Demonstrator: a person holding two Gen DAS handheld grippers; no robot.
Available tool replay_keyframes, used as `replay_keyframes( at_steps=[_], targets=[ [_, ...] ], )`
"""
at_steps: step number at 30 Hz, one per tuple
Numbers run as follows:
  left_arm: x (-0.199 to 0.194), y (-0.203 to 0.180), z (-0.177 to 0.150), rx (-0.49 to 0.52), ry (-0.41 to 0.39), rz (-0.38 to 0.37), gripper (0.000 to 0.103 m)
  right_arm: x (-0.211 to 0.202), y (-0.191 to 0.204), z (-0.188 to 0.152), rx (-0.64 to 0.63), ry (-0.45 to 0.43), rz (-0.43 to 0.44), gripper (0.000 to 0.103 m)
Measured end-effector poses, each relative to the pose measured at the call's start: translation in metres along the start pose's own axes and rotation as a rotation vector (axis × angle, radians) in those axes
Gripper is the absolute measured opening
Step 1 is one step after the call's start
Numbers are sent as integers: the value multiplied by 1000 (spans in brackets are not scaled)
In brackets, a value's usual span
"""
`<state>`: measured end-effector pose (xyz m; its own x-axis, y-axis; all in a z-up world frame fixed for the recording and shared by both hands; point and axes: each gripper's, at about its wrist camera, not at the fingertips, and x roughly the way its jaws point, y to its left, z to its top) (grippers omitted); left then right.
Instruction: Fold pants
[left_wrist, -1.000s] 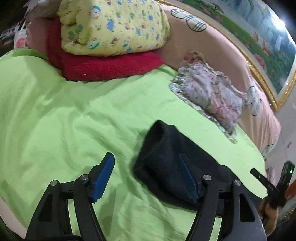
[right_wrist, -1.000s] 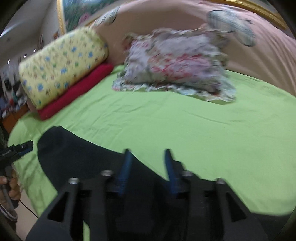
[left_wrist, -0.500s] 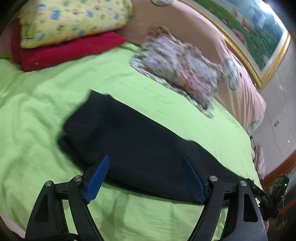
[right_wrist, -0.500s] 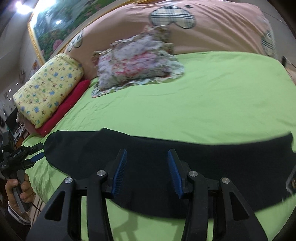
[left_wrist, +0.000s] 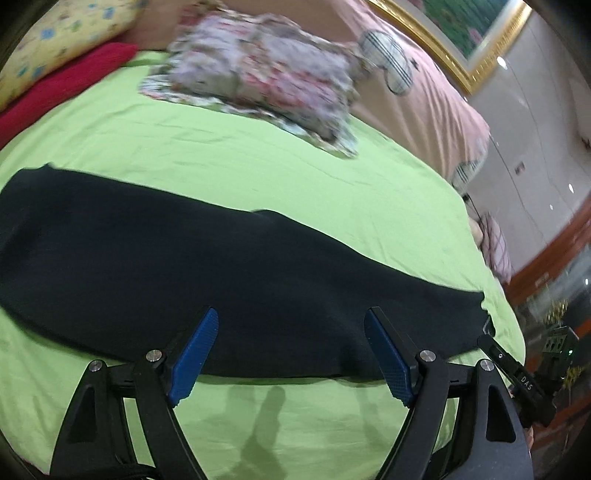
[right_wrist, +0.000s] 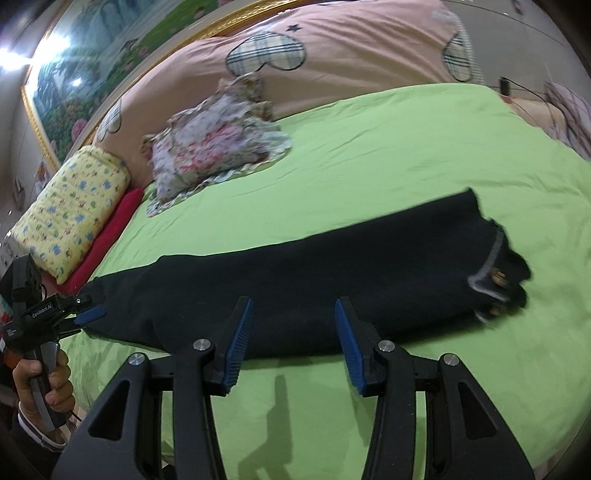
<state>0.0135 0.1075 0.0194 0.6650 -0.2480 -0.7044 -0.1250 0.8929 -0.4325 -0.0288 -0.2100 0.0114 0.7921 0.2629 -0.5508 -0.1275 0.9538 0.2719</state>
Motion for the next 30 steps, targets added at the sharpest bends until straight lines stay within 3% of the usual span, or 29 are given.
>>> replay_keyframes(
  at_steps=[16,30],
  targets=[
    [67,-109,8,197,155,-101,83,-26,-63,-12,176,-35,-61,50],
    [136,-212,17,458,315,-181,83,-29,-108,-15,333,-54,-79,50]
  ],
)
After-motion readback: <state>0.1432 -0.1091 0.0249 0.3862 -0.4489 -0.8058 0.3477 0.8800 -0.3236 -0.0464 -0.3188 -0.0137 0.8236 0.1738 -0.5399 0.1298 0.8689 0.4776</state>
